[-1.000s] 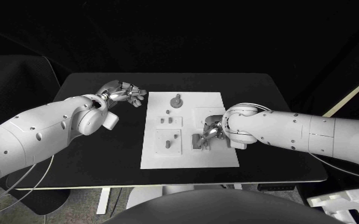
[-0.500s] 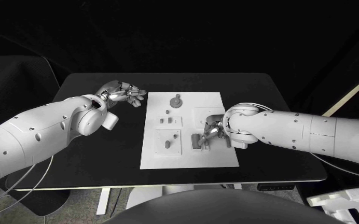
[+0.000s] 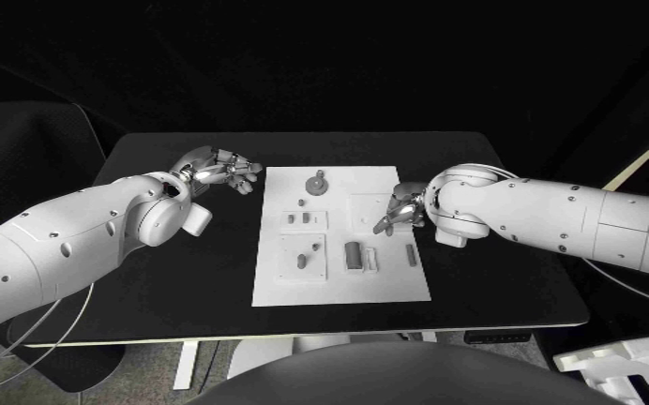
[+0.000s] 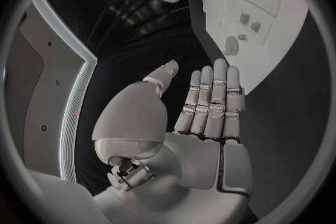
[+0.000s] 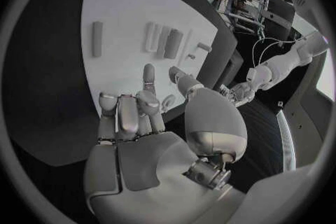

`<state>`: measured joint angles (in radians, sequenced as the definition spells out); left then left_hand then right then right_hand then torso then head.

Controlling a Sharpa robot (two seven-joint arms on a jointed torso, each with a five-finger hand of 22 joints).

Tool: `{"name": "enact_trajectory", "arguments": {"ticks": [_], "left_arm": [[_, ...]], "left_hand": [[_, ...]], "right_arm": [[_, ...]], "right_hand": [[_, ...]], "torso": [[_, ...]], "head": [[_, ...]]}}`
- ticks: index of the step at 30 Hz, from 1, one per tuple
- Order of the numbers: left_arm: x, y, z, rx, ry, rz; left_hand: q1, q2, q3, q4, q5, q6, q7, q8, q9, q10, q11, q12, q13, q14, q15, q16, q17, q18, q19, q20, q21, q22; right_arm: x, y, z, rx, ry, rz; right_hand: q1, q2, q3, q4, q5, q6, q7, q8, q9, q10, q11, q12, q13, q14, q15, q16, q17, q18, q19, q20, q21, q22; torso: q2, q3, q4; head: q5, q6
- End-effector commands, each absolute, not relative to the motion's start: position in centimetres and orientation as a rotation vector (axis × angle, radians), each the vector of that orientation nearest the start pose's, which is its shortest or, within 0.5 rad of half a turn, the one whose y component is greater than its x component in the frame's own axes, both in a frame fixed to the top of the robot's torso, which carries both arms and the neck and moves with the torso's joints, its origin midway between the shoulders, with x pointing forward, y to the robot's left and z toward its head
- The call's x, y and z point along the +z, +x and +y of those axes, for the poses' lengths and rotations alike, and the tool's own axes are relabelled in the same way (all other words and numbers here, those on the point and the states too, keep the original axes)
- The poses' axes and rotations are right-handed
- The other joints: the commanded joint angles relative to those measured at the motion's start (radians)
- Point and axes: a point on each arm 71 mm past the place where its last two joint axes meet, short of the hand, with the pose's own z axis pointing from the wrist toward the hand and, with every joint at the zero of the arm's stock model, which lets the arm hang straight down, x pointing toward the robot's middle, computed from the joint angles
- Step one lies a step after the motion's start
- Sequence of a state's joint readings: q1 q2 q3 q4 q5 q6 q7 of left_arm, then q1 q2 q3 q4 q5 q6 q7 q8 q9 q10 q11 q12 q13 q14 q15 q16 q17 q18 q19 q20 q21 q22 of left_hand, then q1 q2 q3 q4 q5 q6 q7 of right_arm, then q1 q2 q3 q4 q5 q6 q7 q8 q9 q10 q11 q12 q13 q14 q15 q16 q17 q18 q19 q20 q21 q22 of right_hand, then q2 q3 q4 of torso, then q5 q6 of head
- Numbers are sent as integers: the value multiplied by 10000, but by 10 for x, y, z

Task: Assemble the parts on the task board

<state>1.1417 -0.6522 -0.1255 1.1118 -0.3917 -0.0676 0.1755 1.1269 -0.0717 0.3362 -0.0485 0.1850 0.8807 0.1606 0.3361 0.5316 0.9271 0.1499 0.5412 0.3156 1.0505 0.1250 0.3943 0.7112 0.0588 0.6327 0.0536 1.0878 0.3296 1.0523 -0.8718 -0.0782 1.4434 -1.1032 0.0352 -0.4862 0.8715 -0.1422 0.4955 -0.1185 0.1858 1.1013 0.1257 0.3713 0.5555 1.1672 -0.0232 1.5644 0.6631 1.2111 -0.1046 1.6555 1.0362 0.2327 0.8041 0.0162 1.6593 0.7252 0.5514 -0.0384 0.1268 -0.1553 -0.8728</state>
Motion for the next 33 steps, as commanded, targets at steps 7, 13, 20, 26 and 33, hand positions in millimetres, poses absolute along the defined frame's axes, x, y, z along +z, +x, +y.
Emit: {"name": "enact_trajectory", "arguments": {"ticks": [7, 13, 20, 26, 33], "left_arm": [[-273, 523, 218, -12151, -8182, 19058], [-273, 523, 219, -12144, -8188, 19073], [-273, 523, 218, -12158, -8182, 19084], [-273, 523, 219, -12135, -8194, 19076], [-273, 523, 219, -12163, -8179, 19084]], "left_hand": [[-120, 8, 0, 80, 22, -7, -5, 24, 15, 60, 5, -67, 12, 37, 2, -72, 4, 169, 43, -7, 27, 12], [-121, 8, 0, 80, 22, -7, -5, 24, 15, 60, 5, -69, 12, 38, 2, -75, 4, 169, 42, -8, 27, 12], [-122, 8, 0, 81, 22, -8, -5, 24, 15, 61, 5, -71, 13, 38, 2, -78, 4, 169, 42, -8, 27, 12], [-124, 7, 0, 83, 22, -8, -5, 23, 15, 62, 5, -73, 13, 39, 2, -81, 4, 169, 41, -8, 26, 12], [-126, 7, 0, 84, 22, -9, -5, 23, 16, 62, 6, -75, 13, 39, 2, -83, 4, 169, 41, -8, 26, 12]], "right_arm": [[-310, 450, -297, 1487, 3595, 24544], [-312, 448, -307, 991, 3509, 24625], [-325, 439, -315, 535, 3463, 24866], [-337, 431, -313, 503, 3375, 25168], [-346, 429, -308, 477, 3183, 25434]], "right_hand": [[-58, -18, -33, 55, -49, -88, 66, -42, -7, 31, -28, 3, 8, 55, -13, 844, 9, 180, 60, 3, 1390, 11], [-63, -10, -34, 60, -48, -87, 65, -42, -6, 27, -27, 0, 7, 53, -12, 842, 8, 180, 59, 3, 1387, 10], [-77, -6, -39, 69, -47, -81, 63, -38, -4, 21, -25, -6, 6, 49, -12, 838, 7, 177, 55, 5, 1382, 10], [-221, -24, -102, 146, -49, -56, 57, -25, 8, -18, -6, -40, -4, 16, -6, 812, 0, 158, 25, 20, 1348, 5], [-300, -43, -135, 182, -50, -52, 55, -23, 12, -34, 2, -56, -7, 0, -4, 800, -2, 149, 9, 28, 1332, 3]], "torso": [[6, -1, 3], [10, 10, -5], [11, 8, 1], [10, 6, 2], [9, -1, 10]], "head": [[-201, 2], [-301, 2], [-356, 2], [-369, 2], [-409, 2]]}}
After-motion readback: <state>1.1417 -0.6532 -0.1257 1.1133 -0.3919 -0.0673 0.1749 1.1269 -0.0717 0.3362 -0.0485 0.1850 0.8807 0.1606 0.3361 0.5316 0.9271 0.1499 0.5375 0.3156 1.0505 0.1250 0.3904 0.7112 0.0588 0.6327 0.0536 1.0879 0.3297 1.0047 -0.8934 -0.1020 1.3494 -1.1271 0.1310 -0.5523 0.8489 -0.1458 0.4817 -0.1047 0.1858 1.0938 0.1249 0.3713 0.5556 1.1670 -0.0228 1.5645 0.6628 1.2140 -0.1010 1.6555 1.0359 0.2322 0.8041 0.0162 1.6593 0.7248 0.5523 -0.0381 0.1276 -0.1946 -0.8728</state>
